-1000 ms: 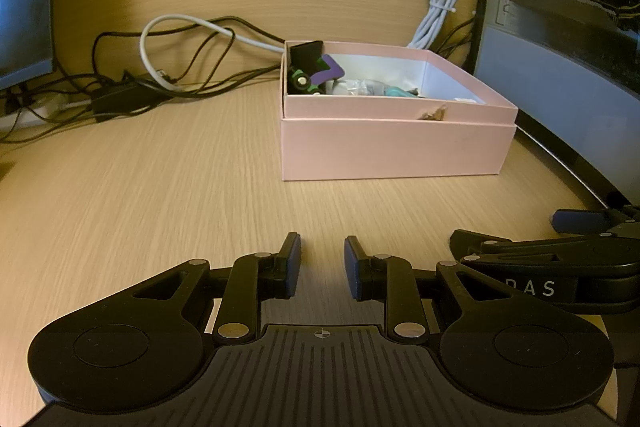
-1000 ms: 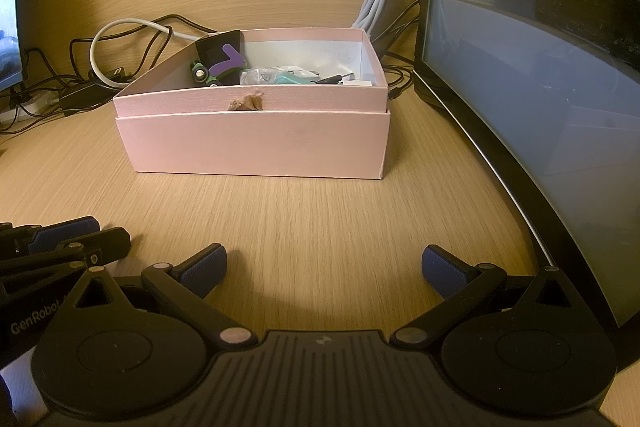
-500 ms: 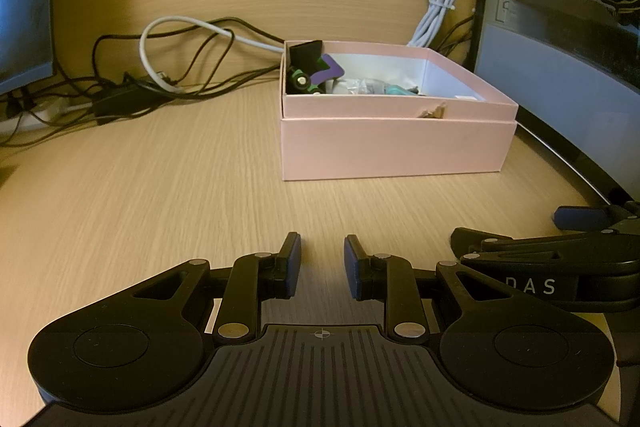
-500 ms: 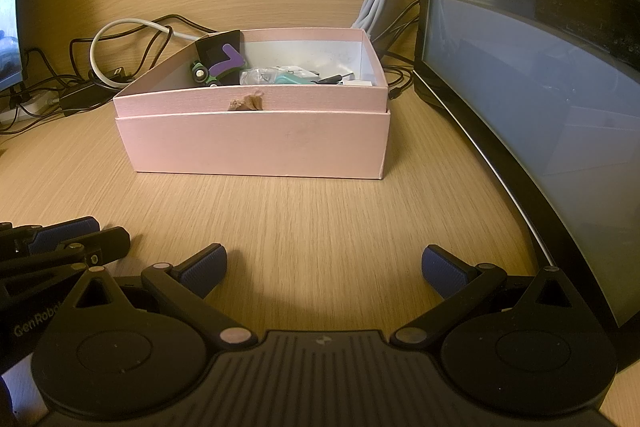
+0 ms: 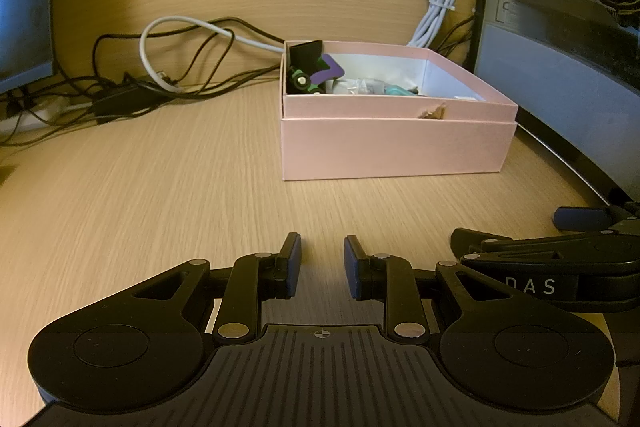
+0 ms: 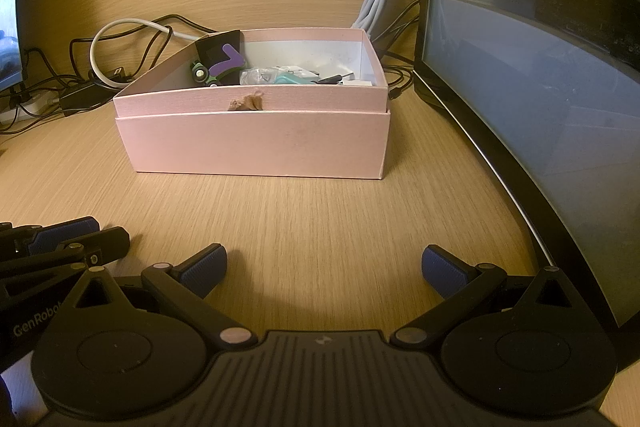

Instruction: Organize rigid objects

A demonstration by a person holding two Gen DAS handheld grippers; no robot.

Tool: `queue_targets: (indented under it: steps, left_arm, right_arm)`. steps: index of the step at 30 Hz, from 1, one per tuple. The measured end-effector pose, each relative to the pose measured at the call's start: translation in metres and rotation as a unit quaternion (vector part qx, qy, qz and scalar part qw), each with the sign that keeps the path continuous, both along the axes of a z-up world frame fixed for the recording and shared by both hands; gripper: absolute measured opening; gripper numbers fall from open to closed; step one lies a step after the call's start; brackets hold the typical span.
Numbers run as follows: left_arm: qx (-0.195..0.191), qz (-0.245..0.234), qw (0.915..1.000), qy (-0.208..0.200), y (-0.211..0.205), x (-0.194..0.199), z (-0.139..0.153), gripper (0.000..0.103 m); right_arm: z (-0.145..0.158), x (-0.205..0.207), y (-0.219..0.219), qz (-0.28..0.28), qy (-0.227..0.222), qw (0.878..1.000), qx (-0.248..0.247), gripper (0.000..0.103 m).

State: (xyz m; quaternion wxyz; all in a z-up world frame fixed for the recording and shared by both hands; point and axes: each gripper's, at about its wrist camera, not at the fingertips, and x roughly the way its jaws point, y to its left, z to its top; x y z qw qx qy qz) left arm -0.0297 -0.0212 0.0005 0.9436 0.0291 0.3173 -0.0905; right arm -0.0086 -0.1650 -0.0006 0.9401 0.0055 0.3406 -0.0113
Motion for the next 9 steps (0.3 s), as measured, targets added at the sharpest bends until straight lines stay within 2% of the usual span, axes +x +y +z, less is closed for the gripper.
queue_targets:
  steps: [9]
  left_arm:
    - [-0.004,0.001,1.0000,0.000,0.0019,-0.0003,-0.0001,0.023]
  right_arm:
    - [0.0000,0.0002,-0.0004,0.000,0.000,1.000,0.000,0.103]
